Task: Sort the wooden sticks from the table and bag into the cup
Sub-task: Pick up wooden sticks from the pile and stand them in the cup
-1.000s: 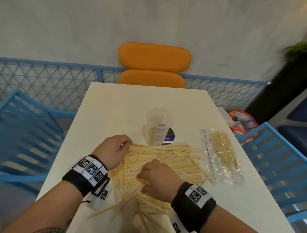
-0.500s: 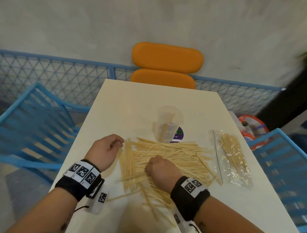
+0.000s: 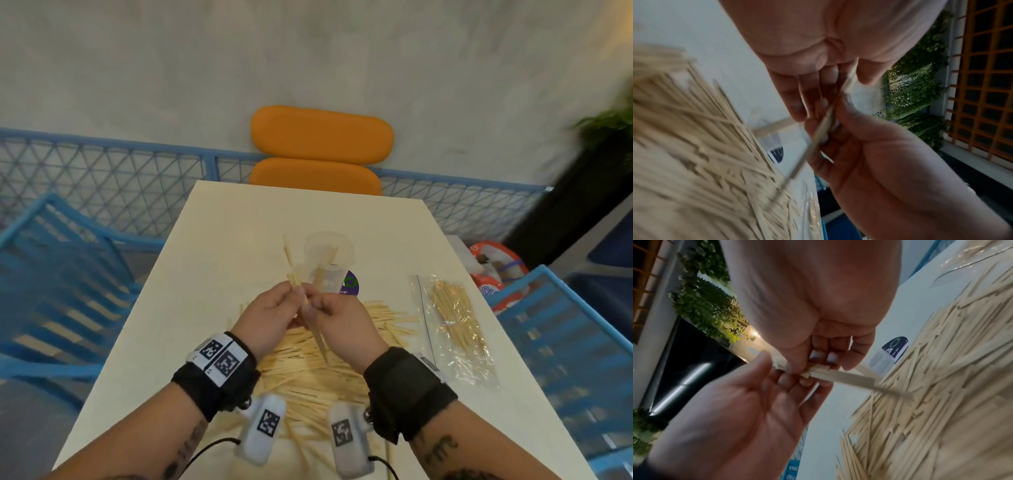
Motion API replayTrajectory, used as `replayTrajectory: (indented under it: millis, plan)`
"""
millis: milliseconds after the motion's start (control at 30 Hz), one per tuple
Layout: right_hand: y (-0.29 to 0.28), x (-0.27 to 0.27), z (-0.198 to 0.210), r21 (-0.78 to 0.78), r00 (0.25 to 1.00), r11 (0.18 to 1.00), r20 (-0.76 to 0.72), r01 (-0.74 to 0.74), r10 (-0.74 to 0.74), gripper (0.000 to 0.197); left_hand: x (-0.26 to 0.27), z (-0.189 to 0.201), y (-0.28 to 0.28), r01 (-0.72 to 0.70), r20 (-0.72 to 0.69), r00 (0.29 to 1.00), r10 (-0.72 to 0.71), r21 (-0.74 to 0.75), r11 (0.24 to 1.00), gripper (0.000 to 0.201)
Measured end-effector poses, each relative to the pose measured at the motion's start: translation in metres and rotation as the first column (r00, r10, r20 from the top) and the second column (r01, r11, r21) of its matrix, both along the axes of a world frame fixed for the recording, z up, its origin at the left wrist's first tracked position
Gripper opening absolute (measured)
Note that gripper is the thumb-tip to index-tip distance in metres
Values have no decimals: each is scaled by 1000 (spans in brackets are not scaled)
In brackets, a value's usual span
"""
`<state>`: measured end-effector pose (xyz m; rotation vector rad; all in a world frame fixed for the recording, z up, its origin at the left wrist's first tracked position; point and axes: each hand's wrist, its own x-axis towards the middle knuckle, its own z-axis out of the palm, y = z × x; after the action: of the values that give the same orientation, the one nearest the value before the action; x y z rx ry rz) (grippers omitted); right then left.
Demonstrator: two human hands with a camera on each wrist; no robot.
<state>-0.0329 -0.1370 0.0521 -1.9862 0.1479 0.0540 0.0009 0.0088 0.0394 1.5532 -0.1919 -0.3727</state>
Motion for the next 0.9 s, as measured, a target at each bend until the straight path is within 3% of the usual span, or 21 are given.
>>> replayTrajectory:
  millis: [167,233,267,333,400,500,567,700,900]
  plan:
    - [-1,-7,-8,121,998,990,-5,70,-70,13,-1,-2,-19,-84,-104,992,75,-80,993,29]
    - [-12,-11,-12,26,998,997,-19,68,-67,20,2,-5,-14,-139,-125,984,127,-97,985,30]
    - [-18,-14,-15,-95,998,994,-36,52,-56,23,5,-8,-8,-180,-125,978,167,-93,979,30]
    - [-30,-21,-22,-398,992,916,-123,-61,13,26,10,-11,3,-248,-122,964,238,-82,965,31]
    - [-36,-27,-34,-621,965,749,-243,-230,95,31,12,-13,10,-270,-109,959,260,-84,959,29]
    - [-33,-33,-51,-775,938,529,-303,-345,168,26,10,-13,14,-272,-113,959,259,-115,956,27]
    - [-30,-34,-57,-808,939,479,-287,-342,188,19,7,-12,15,-272,-136,957,256,-121,955,25]
    - [-27,-33,-60,-844,946,433,-253,-318,202,26,5,-12,17,-295,-156,949,275,-123,948,25]
    - [-30,-27,-44,-872,939,348,-310,-343,148,27,5,-13,25,-329,-151,939,308,-139,934,27]
